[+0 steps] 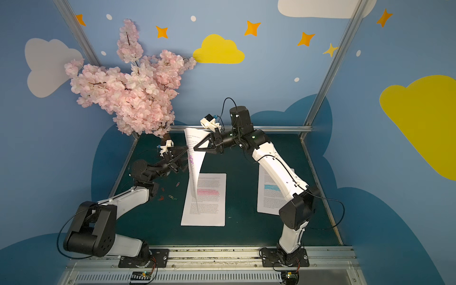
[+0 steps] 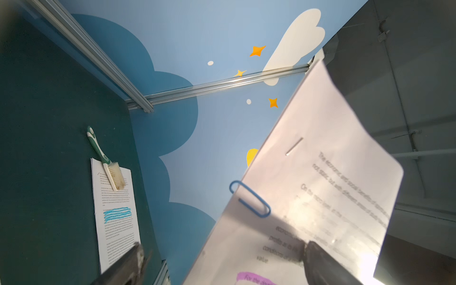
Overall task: Unclip the paperclips from the documents
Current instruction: Pick up the document from the center of the board.
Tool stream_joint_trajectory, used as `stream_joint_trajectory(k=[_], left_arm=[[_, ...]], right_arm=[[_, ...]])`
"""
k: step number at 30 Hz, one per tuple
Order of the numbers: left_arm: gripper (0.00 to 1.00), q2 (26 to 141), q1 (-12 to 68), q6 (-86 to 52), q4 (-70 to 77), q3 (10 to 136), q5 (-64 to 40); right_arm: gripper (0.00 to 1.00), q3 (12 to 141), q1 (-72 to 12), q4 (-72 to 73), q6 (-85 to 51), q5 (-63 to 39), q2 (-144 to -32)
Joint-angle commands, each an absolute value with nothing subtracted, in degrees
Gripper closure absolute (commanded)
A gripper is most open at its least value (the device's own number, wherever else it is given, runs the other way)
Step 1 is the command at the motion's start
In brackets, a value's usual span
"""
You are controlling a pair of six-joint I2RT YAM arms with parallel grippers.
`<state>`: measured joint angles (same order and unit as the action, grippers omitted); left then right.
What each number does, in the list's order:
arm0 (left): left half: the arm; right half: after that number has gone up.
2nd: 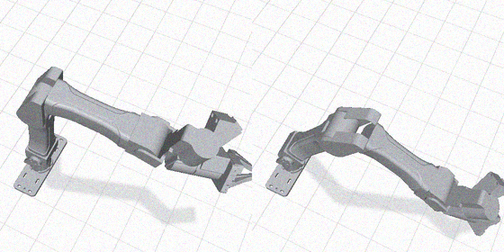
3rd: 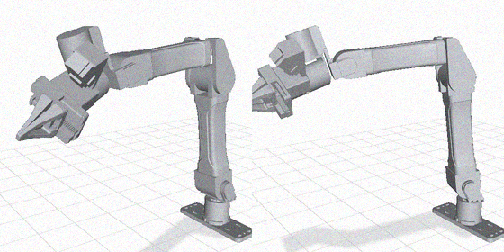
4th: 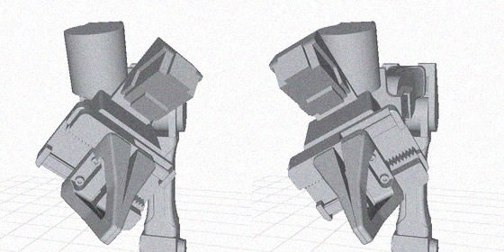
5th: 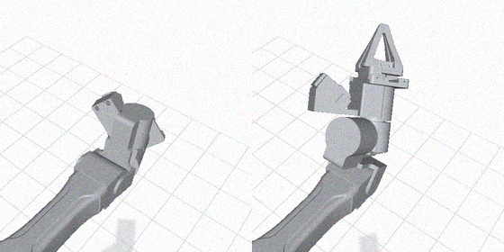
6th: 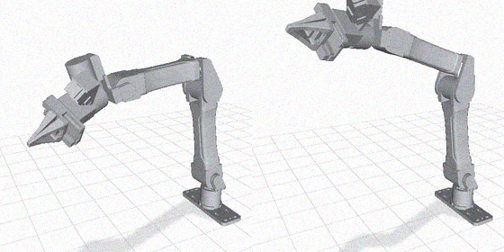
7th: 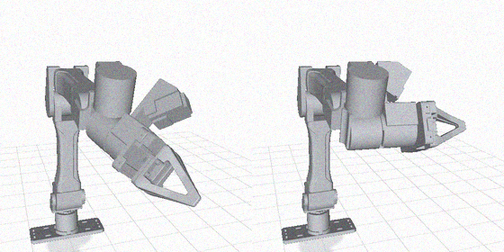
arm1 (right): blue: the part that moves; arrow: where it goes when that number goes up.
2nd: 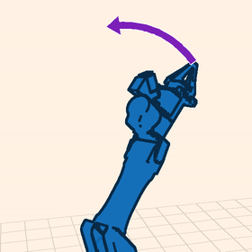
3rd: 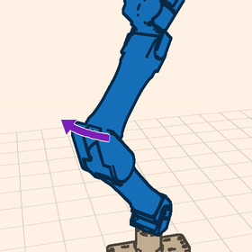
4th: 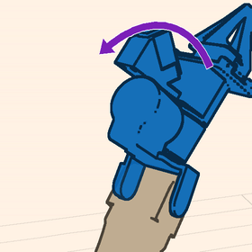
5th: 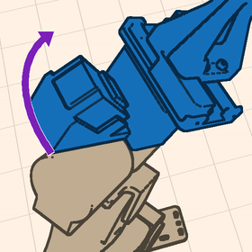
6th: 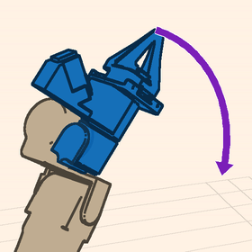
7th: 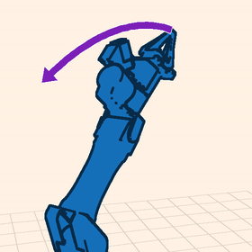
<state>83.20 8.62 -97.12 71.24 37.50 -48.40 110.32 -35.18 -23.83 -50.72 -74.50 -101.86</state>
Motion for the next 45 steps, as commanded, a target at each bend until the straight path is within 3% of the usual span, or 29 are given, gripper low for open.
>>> stream_joint_trajectory(k=[1, 8, 11, 15, 22, 24, 26, 32, 33, 35, 37, 45], left_arm=[[0.0, 83.94, 8.53, -100.31, 75.59, 38.37, -51.58], [0.03, 81.7, 8.83, -101.38, 76.47, 39.27, -50.7], [0.1, 82.61, 8.88, -104.75, 80.18, 39.62, -50.06], [0.39, 81.77, 8.59, -105.29, 80.16, 39.16, -49.53], [0.7, 80.96, 7.8, -104.49, 77.84, 40.02, -50.92], [0.87, 80.46, 7.8, -102.8, 74.92, 41.23, -52.38], [0.98, 79.55, 7.81, -100.24, 70.76, 42.41, -53.81], [0.98, 78.0, 7.75, -95.4, 63.53, 44.53, -56.43], [0.98, 77.94, 7.74, -95.14, 63.35, 44.57, -56.38], [0.98, 77.54, 7.77, -94.45, 62.85, 44.6, -56.18], [0.98, 77.13, 7.78, -93.93, 63.15, 44.35, -55.43], [0.98, 75.68, 7.48, -93.65, 63.63, 44.35, -53.07]], right_arm=[[1.0, 110.98, -35.27, -20.42, -52.11, -76.34, -100.16], [1.0, 105.27, -33.07, -17.17, -52.81, -77.59, -99.32], [1.0, 103.23, -31.32, -14.13, -53.75, -78.83, -99.57], [1.0, 104.02, -27.95, -19.89, -48.86, -80.25, -99.78], [1.0, 104.11, -24.11, -35.33, -36.43, -81.17, -99.04], [1.0, 104.49, -23.87, -40.88, -32.18, -80.71, -99.3], [1.0, 105.13, -23.9, -46.37, -27.83, -79.97, -99.73], [1.0, 105.57, -23.89, -56.34, -19.89, -77.73, -100.2], [0.96, 105.3, -23.91, -56.55, -19.69, -77.36, -100.04], [0.76, 104.16, -23.88, -55.49, -20.62, -76.58, -99.55], [0.64, 101.98, -23.97, -51.2, -23.86, -76.16, -98.46], [0.55, 88.79, -23.98, -21.14, -43.87, -73.49, -91.87]])
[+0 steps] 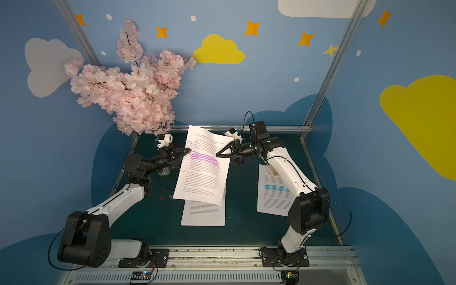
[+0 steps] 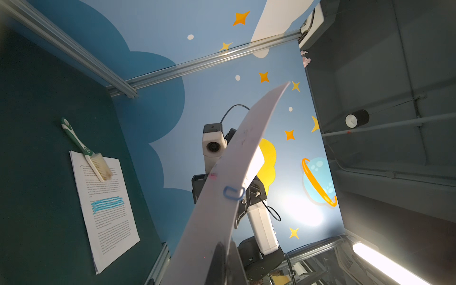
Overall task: Unclip the paperclips from the documents
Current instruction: Pick up the document from the center of the board.
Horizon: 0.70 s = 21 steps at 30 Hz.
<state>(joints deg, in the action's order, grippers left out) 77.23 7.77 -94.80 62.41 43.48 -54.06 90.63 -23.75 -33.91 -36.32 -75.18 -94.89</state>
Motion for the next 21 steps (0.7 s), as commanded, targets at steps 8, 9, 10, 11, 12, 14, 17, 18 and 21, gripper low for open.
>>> stream_joint_trajectory(k=[8, 9, 10, 11, 12, 14, 17, 18, 21], left_arm=[[0.98, 74.54, 6.52, -95.17, 65.59, 42.59, -49.91], [0.98, 74.44, 6.5, -95.19, 65.62, 42.49, -49.84], [0.98, 74.43, 6.53, -95.19, 65.49, 42.54, -49.79], [0.98, 74.4, 6.5, -95.19, 65.57, 42.47, -49.68], [0.98, 74.3, 6.5, -95.24, 65.65, 42.31, -49.24], [0.98, 73.95, 6.52, -95.21, 65.62, 42.1, -48.47], [0.98, 73.57, 6.72, -95.02, 65.07, 42.05, -48.1], [0.98, 73.6, 6.95, -94.86, 64.68, 42.25, -48.45], [0.98, 73.04, 7.68, -92.39, 61.39, 42.96, -50.36]], right_arm=[[0.51, 83.34, -24.0, -13.91, -48.22, -68.54, -87.05], [0.51, 82.3, -23.86, -11.61, -49.86, -68.21, -86.47], [0.51, 81.29, -23.95, -8.88, -51.51, -67.72, -86.08], [0.5, 80.46, -24.06, -6.8, -53.0, -67.32, -85.75], [0.5, 79.58, -24.28, -4.39, -54.63, -67.02, -85.49], [0.5, 78.19, -24.6, -1.38, -56.67, -66.24, -84.96], [0.5, 76.67, -25.59, 1.23, -58.17, -64.32, -84.37], [0.54, 76.74, -25.88, 1.33, -58.11, -64.04, -84.42], [1.0, 77.63, -26.3, 1.15, -57.84, -63.98, -85.01]])
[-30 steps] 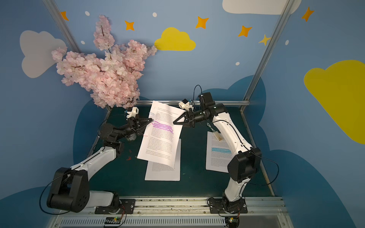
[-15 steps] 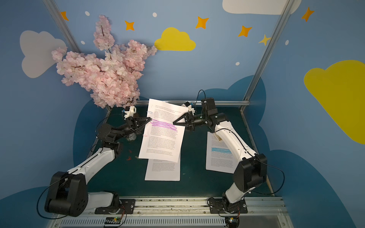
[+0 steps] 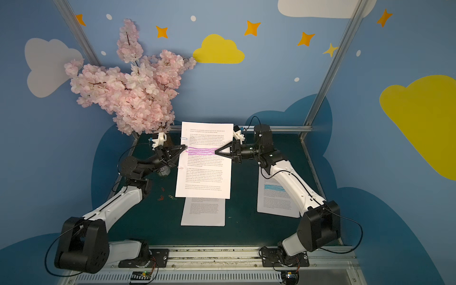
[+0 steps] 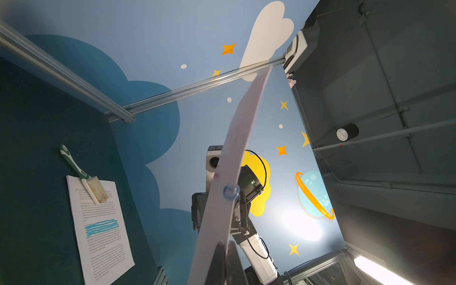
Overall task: Unclip the paperclips from the documents
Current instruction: Pick up the document from the center of the board.
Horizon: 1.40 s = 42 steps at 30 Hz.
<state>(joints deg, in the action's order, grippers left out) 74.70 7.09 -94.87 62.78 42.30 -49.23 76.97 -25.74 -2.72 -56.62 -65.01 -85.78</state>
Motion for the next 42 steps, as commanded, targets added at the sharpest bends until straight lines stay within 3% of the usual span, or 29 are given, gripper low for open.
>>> stream_joint_trajectory(k=[1, 3, 8, 20, 42], left_arm=[[0.93, 72.93, 7.84, -91.19, 59.63, 43.32, -51.8], [0.74, 72.85, 8.47, -86.58, 53.94, 44.8, -56.16], [0.48, 71.59, 9.02, -81.51, 48.23, 45.94, -56.94], [0.58, 72.22, 8.53, -80.57, 46.82, 47.82, -56.62], [0.68, 71.63, 7.01, -79.69, 44.89, 47.37, -55.8]], right_arm=[[1.0, 78.25, -26.36, 0.48, -57.41, -64.03, -85.02], [1.0, 80.44, -26.32, -3.6, -54.59, -64.66, -85.07], [1.0, 83.77, -26.23, -11.65, -50.2, -67.63, -85.2], [1.0, 84.51, -25.5, -19.07, -45.64, -70.71, -84.61], [1.0, 81.84, -22.59, -22.24, -43.51, -73.46, -82.2]])
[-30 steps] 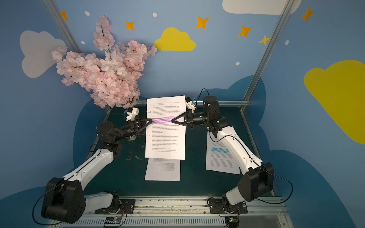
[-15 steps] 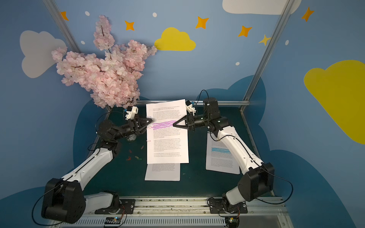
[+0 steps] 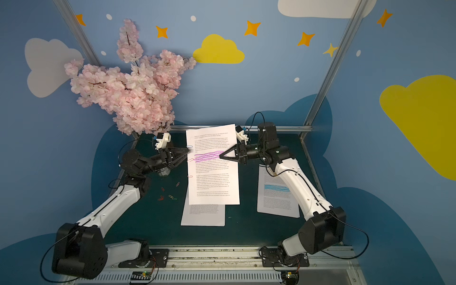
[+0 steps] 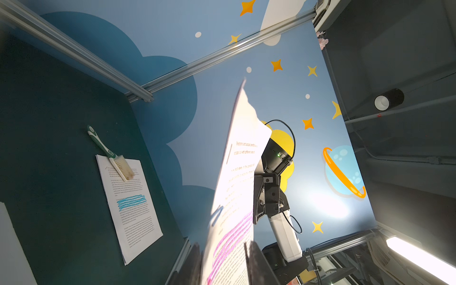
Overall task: Unclip the paperclips from the documents
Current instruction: Pick up the document from the center of the board, then remove the paper clip from the document.
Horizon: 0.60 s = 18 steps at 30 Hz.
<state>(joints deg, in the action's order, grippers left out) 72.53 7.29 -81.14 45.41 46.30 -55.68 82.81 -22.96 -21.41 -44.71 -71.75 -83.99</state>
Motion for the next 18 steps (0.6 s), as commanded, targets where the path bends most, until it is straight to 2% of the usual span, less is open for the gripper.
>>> stream_joint_trajectory(k=[1, 5, 18], left_arm=[[0.69, 71.59, 7.03, -79.48, 44.59, 47.46, -55.77], [0.74, 71.39, 7.01, -79.37, 44.4, 47.31, -55.44], [0.75, 71.63, 7.12, -78.83, 44.35, 47.53, -54.23]], right_arm=[[1.0, 81.58, -22.48, -22.29, -43.51, -73.56, -82.1], [1.0, 80.99, -22.41, -21.99, -43.6, -74.44, -82.22], [1.0, 80.36, -23.1, -21.37, -44.25, -77.51, -82.66]])
